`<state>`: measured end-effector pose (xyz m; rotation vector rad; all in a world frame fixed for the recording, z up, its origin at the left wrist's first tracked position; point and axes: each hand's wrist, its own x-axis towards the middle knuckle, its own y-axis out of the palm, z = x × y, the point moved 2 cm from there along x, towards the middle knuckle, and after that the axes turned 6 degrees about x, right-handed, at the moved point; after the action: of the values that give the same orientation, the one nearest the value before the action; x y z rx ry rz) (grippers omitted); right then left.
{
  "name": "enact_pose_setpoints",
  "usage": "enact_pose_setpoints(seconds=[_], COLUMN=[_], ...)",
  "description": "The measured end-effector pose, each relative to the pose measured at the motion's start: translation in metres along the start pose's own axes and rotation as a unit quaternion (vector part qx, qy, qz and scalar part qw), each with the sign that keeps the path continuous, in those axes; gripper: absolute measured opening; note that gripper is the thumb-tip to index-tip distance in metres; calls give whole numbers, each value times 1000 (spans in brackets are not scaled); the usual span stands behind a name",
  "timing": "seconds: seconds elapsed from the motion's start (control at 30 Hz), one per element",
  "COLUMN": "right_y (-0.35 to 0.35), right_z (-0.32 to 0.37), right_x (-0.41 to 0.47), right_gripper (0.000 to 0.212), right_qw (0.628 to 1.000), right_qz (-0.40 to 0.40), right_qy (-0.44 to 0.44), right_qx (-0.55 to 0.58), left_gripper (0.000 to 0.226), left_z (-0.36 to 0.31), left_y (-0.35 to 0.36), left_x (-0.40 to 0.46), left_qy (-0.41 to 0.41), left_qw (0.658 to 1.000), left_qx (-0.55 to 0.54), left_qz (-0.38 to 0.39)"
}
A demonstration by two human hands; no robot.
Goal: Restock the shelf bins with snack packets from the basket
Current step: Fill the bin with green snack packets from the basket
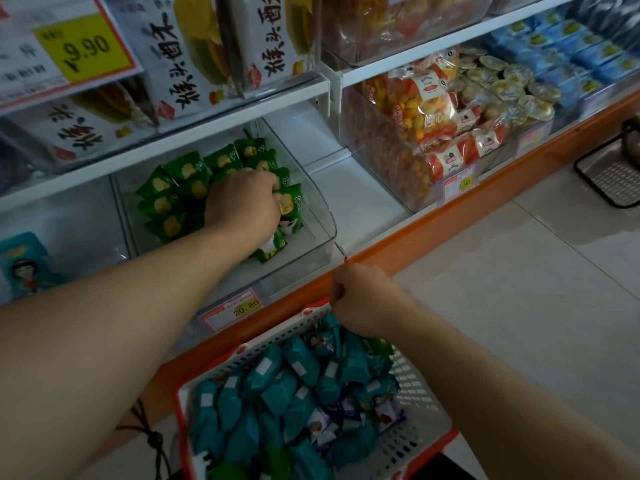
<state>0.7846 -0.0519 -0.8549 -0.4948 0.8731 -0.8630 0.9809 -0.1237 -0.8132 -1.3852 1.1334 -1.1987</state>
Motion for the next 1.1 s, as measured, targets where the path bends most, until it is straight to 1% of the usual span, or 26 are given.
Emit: enact_pose_setpoints(seconds=[0.13, 0.3, 0.37, 0.47, 0.57, 0.63, 0.67, 0.73, 0.8, 0.87, 0.93, 1.0, 1.03, 1.07, 1.1], right_y=[2, 6, 8, 7, 4, 3, 4, 7, 20, 43, 72, 96, 104, 111, 116], right_z=[-1, -1, -2, -7, -20, -35, -43, -57, -66, -73, -83, -94, -97, -101, -104], right_x=[0, 2, 3, 3, 4, 4, 3, 0, -2, 0, 2, 3, 2, 3, 5], right_gripper=[9, 11, 12, 17, 17, 12, 10, 9, 14, 16, 28, 49, 58, 63, 65], right_qw=[1000, 1000, 1000, 1000, 999, 996, 994, 992, 990, 988, 983, 977, 974, 971, 969], right_qz=[4, 2, 7, 6, -7, -16, -23, -41, -34, -3, 26, 14, -6, -21, -36], right_qy=[1, -1, 2, 17, 49, 83, 102, 120, 132, 149, 169, 208, 225, 236, 243], right_qx=[-14, -26, -23, -23, -20, -4, 3, -9, -28, -48, -73, -44, -16, 6, 20], left_gripper=[21, 22, 25, 29, 19, 13, 15, 24, 29, 27, 21, 21, 23, 21, 15], left_z=[7, 13, 13, 10, 2, -10, -16, -28, -31, -26, -17, -10, -7, -4, -1], left_y=[1, 7, 7, 0, -21, -38, -43, -40, -11, 35, 86, 130, 145, 155, 161], left_x=[8, 3, 0, -7, -28, -58, -76, -113, -145, -168, -188, -209, -219, -228, -234], left_qy=[-35, -62, -61, -51, -35, 3, 40, 102, 101, 54, -18, -99, -125, -136, -129], left_qw=[997, 995, 994, 992, 978, 961, 954, 942, 943, 944, 932, 905, 893, 886, 884], left_qx=[-67, -74, -84, -111, -201, -272, -296, -320, -305, -266, -224, -195, -179, -154, -118], left_qz=[-12, -11, -15, -19, -35, -41, -37, 5, 90, 189, 283, 366, 392, 416, 434])
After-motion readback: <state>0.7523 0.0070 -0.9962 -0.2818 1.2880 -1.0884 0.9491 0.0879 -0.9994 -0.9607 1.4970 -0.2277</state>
